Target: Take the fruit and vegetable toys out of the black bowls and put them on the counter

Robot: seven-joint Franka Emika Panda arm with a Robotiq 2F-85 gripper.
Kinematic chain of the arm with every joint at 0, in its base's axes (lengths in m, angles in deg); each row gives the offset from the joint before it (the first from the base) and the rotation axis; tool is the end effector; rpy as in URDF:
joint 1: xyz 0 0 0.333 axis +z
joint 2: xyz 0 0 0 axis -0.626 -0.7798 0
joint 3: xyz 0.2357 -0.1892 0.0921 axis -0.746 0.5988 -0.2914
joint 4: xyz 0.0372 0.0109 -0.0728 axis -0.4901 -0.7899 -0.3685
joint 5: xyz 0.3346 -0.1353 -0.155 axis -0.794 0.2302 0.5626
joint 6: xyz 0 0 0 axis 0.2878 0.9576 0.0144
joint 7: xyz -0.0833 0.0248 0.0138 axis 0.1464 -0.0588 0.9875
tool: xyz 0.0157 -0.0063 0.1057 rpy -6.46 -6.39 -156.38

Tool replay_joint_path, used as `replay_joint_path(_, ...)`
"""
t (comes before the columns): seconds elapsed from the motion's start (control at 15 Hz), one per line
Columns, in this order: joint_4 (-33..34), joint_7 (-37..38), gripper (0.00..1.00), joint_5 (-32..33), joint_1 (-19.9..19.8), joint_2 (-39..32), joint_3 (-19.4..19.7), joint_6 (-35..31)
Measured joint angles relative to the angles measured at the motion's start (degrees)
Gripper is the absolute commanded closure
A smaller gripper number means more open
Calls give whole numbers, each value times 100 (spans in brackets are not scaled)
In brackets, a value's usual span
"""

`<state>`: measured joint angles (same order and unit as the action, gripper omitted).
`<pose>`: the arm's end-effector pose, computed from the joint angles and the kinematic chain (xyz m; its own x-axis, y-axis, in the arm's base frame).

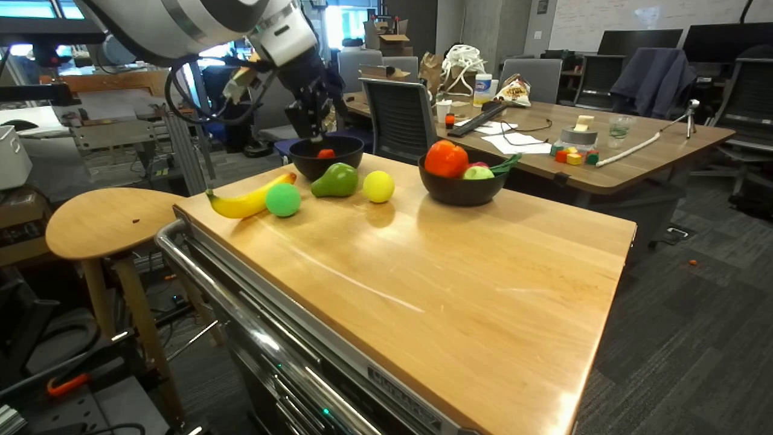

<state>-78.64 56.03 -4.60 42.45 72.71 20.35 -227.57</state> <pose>0.5370 0.0752 0.3831 0.2617 -0.9425 0.2080 -0.8282 -0.3299 -0.4530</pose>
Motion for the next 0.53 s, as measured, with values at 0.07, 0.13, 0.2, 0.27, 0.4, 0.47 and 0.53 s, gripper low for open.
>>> replay_joint_path(0.07, 109, 16, 0, -61, 33, 116, -45, -82)
replay_joint_path(0.13, 223, 34, 0, -117, 69, 205, -91, -191)
replay_joint_path(0.2, 335, 34, 0, -192, 113, 237, -138, -343)
replay_joint_path(0.27, 436, -16, 0, -327, 170, 219, -186, -445)
replay_joint_path(0.4, 624, -296, 0, -810, 331, 38, -293, -488)
replay_joint_path(0.47, 718, -525, 14, -1145, 400, -110, -372, -483)
replay_joint_path(0.53, 818, -766, 26, -1479, 452, -281, -457, -453)
